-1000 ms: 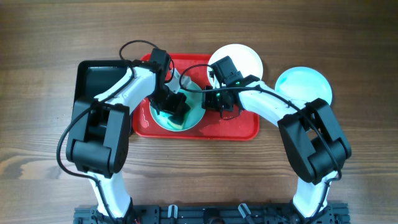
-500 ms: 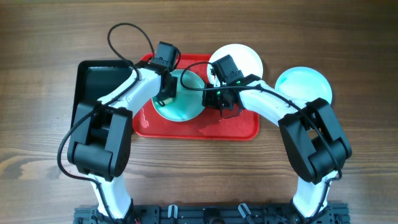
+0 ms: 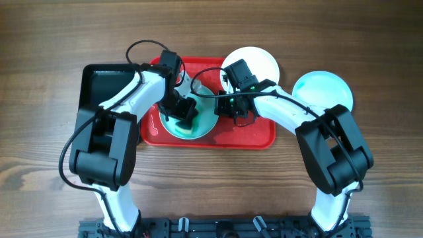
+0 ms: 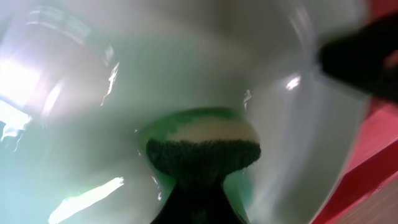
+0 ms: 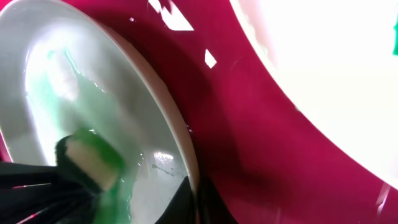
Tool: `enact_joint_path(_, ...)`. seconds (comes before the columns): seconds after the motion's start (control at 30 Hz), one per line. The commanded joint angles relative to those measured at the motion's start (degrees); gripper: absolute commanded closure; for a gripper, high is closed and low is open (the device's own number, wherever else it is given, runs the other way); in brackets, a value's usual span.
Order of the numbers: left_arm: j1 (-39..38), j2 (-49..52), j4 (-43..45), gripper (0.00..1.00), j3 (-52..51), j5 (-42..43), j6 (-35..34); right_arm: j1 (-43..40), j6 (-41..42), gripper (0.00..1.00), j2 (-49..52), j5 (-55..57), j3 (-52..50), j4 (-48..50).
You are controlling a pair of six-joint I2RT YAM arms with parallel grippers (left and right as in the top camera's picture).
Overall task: Clean dirty plates on tray and stack at the side
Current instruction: 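Scrub the held plate with the sponge in the left gripper, then lift the sponge away and raise the plate with the right gripper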
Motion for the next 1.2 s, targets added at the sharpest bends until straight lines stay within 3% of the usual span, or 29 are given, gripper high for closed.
enact_joint_path(0.0, -0.2, 2.4, 8.4, 0.96, -1.0, 4.8, -6.5, 0.3, -0.2, 0.96, 0.7, -1.4, 0.4, -0.1)
enact_joint_path(0.17, 0.0, 2.3, 21.4, 0.96, -0.8, -12.9, -21.7, 0.3, 0.3, 0.96, 0.7, -1.4, 0.4, -0.6)
enact_joint_path(0.3, 0.0, 1.2, 18.7, 0.96, 3.5, -23.3, -27.2, 0.3, 1.1, 0.96, 0.7, -1.3, 0.4, -0.5)
enact_joint_path(0.6, 1.9, -5.1, -3.9, 0.96, 18.8, -23.8, -27.1, 0.4, 2.8, 0.95, 0.7, -1.1, 0.2, -0.7)
enact_joint_path(0.73, 5.4, -5.1, -6.7, 0.96, 19.2, -22.4, -26.1, 0.4, 4.8, 0.88, 0.7, -0.2, -0.3, -0.3)
enact_joint_path(1.0, 9.1, -4.6, -7.1, 0.96, 19.1, -19.5, -26.1, 1.9, 5.8, 0.85, 2.6, 0.8, -0.3, 1.3)
enact_joint_path(1.1, 9.0, -4.0, -7.1, 0.96, 18.9, -19.4, -26.1, 1.9, 6.2, 0.96, 3.5, 0.3, -0.3, 1.6)
enact_joint_path(1.17, 9.0, -3.6, -7.1, 0.96, 18.6, -19.4, -26.1, 1.8, 6.2, 0.96, 3.1, -1.9, 0.0, 0.8)
